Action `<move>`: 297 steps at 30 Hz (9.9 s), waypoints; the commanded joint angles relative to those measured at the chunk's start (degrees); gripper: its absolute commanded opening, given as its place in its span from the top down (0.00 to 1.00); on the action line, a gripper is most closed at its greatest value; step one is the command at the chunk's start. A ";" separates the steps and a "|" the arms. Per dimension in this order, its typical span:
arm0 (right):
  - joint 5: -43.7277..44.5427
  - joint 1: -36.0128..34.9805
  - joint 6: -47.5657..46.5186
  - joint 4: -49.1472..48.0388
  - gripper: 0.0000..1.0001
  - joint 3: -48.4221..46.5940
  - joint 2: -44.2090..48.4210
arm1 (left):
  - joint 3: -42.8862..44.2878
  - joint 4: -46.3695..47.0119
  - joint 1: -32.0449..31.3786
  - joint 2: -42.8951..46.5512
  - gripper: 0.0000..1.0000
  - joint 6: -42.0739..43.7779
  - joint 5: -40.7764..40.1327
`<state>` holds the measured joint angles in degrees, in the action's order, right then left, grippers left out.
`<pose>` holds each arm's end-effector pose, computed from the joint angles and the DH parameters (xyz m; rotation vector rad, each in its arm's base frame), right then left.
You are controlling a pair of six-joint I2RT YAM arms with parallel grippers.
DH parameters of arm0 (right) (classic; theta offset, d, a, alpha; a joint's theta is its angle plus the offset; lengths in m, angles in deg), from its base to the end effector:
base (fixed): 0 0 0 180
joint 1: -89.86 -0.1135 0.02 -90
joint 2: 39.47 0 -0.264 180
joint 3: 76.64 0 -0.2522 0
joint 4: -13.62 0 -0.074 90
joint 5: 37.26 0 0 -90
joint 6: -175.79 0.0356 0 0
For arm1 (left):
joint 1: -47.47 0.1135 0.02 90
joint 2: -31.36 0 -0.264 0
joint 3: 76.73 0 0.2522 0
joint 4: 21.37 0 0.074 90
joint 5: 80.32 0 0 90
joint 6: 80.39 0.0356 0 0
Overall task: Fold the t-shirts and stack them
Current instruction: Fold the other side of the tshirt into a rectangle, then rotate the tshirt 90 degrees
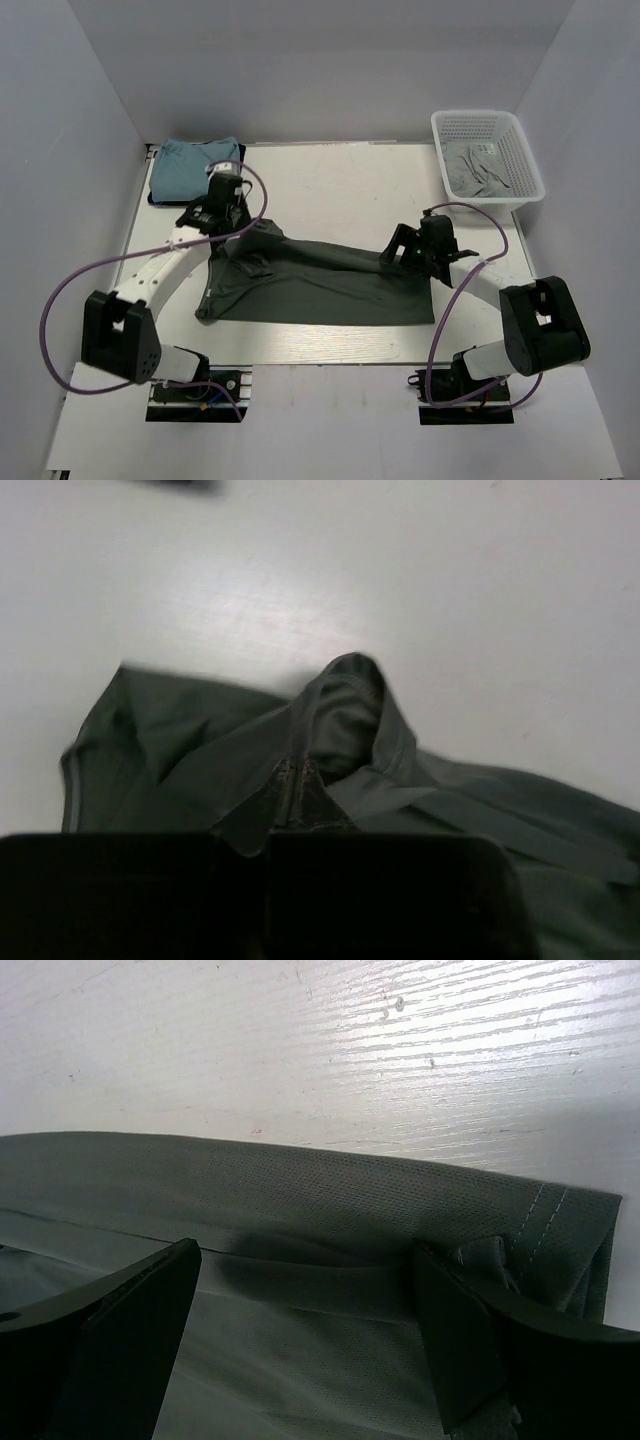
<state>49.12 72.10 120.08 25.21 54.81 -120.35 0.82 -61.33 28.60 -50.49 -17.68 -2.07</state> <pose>0.2566 0.0845 0.1633 0.3125 2.3752 0.5150 0.2976 -0.0941 0.2800 -0.2715 2.3129 -0.1645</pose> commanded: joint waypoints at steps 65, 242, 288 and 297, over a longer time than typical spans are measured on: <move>2.65 -0.08 -2.29 3.93 0.10 1.48 5.30 | -17.47 12.13 -11.54 -0.51 0.00 -11.91 19.91; -31.98 -37.35 -12.57 4.90 0.25 -32.98 -29.60 | -15.98 -2.11 8.33 -5.16 0.00 -15.78 10.78; -11.67 -38.61 -1.85 8.94 0.10 -1.50 -6.04 | 76.82 -7.57 2.44 -73.62 0.00 -0.40 29.05; -9.92 -52.11 -6.51 13.42 0.10 -13.03 -12.99 | 78.51 15.45 -1.08 -79.17 0.00 -5.32 30.03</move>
<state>42.93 21.81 113.69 29.56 41.74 -132.19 78.22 -51.01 27.66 -126.38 -22.95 30.09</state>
